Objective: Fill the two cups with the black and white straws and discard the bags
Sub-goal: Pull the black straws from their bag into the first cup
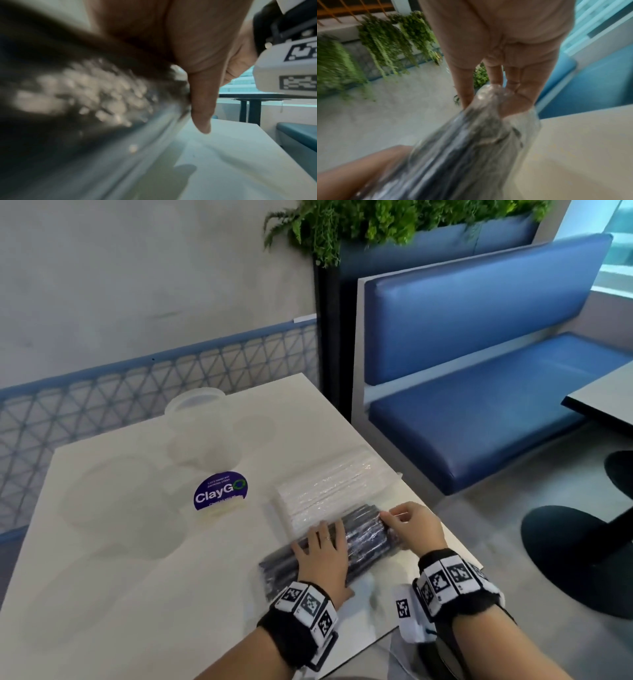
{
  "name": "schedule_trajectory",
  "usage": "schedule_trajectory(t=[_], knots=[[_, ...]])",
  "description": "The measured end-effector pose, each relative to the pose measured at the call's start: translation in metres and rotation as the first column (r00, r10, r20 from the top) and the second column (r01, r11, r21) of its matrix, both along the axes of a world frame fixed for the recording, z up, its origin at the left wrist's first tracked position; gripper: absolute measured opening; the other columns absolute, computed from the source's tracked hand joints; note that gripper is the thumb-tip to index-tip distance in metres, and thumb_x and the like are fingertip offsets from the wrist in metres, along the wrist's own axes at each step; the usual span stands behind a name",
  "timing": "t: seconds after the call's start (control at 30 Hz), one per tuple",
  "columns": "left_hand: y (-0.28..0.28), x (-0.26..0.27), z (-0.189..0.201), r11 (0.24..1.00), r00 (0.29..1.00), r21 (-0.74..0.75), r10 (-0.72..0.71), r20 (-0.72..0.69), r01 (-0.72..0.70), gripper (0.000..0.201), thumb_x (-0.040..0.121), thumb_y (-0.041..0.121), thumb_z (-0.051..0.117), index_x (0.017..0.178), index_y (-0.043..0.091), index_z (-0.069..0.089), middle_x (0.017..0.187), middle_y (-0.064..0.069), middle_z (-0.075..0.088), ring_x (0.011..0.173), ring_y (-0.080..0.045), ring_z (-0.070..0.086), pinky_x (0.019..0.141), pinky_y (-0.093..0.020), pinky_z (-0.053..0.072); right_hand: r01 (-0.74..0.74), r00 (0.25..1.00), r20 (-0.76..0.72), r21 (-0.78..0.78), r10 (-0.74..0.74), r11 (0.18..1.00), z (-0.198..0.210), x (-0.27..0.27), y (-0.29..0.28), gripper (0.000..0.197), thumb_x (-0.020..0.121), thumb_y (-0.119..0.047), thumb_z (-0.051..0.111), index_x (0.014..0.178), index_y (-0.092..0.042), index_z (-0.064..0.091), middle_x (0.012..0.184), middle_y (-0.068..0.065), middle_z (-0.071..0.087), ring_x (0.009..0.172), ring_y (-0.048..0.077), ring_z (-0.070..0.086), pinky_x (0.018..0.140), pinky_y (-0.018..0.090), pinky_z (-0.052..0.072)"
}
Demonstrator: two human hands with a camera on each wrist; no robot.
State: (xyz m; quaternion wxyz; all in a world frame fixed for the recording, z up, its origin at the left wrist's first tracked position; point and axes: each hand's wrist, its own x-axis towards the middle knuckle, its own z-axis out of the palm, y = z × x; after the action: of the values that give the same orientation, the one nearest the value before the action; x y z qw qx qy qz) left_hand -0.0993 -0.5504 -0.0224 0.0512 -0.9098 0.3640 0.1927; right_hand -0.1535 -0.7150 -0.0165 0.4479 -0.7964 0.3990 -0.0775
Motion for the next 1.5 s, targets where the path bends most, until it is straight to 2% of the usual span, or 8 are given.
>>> schedule_trajectory(t=[0.23,0.47,0.63,0.8,0.97,1.17,1.3,1.5], knots=[[0.053,0.043,0.032,0.858,0.972,-0.461,0.164,-0.17,-0.226,0.084,0.059,0.037,0.075,0.13,0.028,0.032,0.117,-0.001,0.056,0.104,-0.021,0.058,0.086,-0.036,0.049,-0.188,0.911,0.374,0.004,0.173,0.982,0.059,0.038,0.047,0.013,0.084,-0.021,0.066,0.094,-0.014,0.066,0.086,0.0,0.065,0.075,0.012,0.06,0.058,0.012,0.048],[0.126,0.079,0.068,0.592,0.856,-0.659,0.107,-0.507,-0.464,0.069,0.052,0.031,0.08,0.112,0.04,0.048,0.103,0.013,0.068,0.093,0.0,0.064,0.081,-0.015,0.046,-0.495,0.709,0.604,0.058,0.364,0.867,0.074,0.076,0.105,0.057,0.068,-0.059,0.061,0.122,-0.041,0.049,0.132,-0.011,0.045,0.12,-0.008,0.04,0.091,0.004,0.034],[0.179,0.088,0.068,0.408,0.749,-0.667,0.063,-0.66,-0.623,0.071,0.053,0.02,0.08,0.116,0.033,0.051,0.102,0.013,0.071,0.1,-0.007,0.066,0.082,-0.016,0.05,-0.641,0.647,0.599,0.093,0.472,0.762,0.07,0.1,0.14,0.077,0.063,-0.045,0.072,0.132,-0.04,0.039,0.138,-0.006,0.032,0.121,-0.004,0.04,0.082,0.001,0.041],[0.217,0.1,0.072,0.315,0.741,-0.68,0.14,-0.657,-0.663,0.073,0.052,0.022,0.085,0.118,0.023,0.054,0.11,0.005,0.069,0.104,-0.009,0.065,0.088,-0.024,0.05,-0.645,0.616,0.639,0.074,0.46,0.761,0.071,0.123,0.189,0.062,0.063,-0.036,0.08,0.118,-0.031,0.054,0.12,0.0,0.056,0.108,0.018,0.058,0.088,0.03,0.053],[0.25,0.111,0.065,0.082,0.693,-0.702,0.277,-0.666,-0.707,0.071,0.044,0.029,0.087,0.11,0.023,0.059,0.106,0.004,0.071,0.1,-0.009,0.066,0.09,-0.03,0.051,-0.607,0.581,0.621,-0.1,0.526,0.788,0.083,0.146,0.242,0.069,0.072,-0.031,0.077,0.131,-0.033,0.04,0.125,-0.004,0.044,0.115,0.005,0.047,0.096,0.014,0.04],[0.283,0.125,0.059,0.058,0.692,-0.719,0.334,-0.64,-0.693,0.062,0.05,0.03,0.087,0.105,0.026,0.059,0.104,0.007,0.07,0.098,-0.005,0.066,0.085,-0.024,0.05,-0.459,0.705,0.598,-0.024,0.381,0.888,0.075,0.163,0.283,0.073,0.071,-0.031,0.077,0.132,-0.022,0.039,0.121,0.005,0.045,0.102,0.013,0.052,0.09,0.03,0.048],[0.294,0.13,0.053,0.061,0.677,-0.702,0.337,-0.654,-0.709,0.047,0.063,0.009,0.083,0.095,0.031,0.056,0.098,0.011,0.067,0.093,-0.001,0.063,0.081,-0.021,0.048,-0.445,0.711,0.656,0.139,0.254,0.885,0.072,0.167,0.289,0.054,0.078,-0.018,0.072,0.125,-0.019,0.045,0.101,0.005,0.056,0.086,0.013,0.055,0.076,0.016,0.047],[0.294,0.133,0.047,0.067,0.669,-0.69,0.329,-0.667,-0.721,0.047,0.063,0.01,0.083,0.094,0.032,0.055,0.097,0.011,0.066,0.094,-0.004,0.063,0.085,-0.024,0.048,-0.454,0.749,0.621,0.227,0.231,0.861,0.073,0.171,0.279,0.037,0.086,-0.013,0.062,0.12,-0.023,0.049,0.089,0.021,0.061,0.086,0.027,0.058,0.082,0.041,0.053]])
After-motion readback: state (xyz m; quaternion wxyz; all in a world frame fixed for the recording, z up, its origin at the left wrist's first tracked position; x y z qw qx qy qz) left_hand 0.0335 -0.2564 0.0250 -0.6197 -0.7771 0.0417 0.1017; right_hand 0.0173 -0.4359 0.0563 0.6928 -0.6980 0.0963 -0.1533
